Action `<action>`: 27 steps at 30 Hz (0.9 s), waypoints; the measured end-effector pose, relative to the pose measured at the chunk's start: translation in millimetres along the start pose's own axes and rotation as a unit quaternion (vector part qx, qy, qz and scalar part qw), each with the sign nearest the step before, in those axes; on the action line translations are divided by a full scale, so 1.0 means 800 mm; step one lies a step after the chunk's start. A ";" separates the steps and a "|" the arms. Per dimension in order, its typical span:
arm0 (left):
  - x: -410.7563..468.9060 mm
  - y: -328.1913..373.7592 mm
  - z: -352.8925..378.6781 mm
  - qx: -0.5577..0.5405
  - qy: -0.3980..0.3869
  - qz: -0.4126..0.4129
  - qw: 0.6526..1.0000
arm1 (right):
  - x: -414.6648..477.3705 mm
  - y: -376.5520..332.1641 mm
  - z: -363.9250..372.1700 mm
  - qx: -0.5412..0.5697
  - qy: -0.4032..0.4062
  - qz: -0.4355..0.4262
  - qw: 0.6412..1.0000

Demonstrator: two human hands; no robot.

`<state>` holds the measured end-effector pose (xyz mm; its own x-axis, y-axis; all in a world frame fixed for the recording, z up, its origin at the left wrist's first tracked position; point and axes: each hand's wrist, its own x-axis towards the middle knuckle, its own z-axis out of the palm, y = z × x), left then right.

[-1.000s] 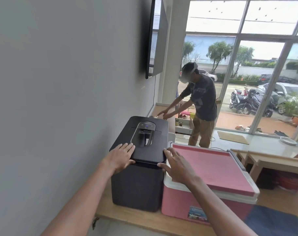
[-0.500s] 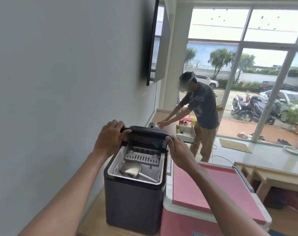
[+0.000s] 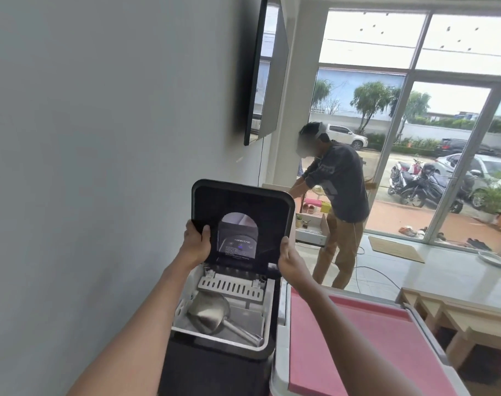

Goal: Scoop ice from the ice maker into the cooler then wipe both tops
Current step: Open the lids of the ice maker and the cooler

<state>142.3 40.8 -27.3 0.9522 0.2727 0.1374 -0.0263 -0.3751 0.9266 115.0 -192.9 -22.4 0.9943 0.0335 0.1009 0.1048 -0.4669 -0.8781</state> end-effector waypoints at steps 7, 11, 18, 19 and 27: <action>0.008 -0.045 0.014 0.062 -0.003 0.021 0.998 | 0.014 0.030 0.024 -0.023 0.061 0.002 0.998; 0.013 -0.050 0.017 0.068 0.026 0.027 0.997 | 0.019 0.039 0.025 -0.046 0.067 0.012 0.997; -0.030 -0.013 0.038 0.161 0.094 0.071 0.980 | -0.007 0.046 -0.012 -0.153 0.005 -0.011 0.988; -0.040 -0.004 0.044 0.177 0.095 0.094 0.975 | -0.015 0.049 -0.022 -0.177 0.005 -0.013 0.984; -0.119 0.045 0.103 0.262 -0.113 0.258 0.923 | -0.092 0.097 -0.133 -0.291 0.022 0.037 0.956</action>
<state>76.1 -71.5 -35.8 0.8947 -0.2324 0.3815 -0.4002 -0.7965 0.4532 48.2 -325.5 -48.0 0.9956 -0.0491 0.0798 -0.0052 -0.8793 -0.4762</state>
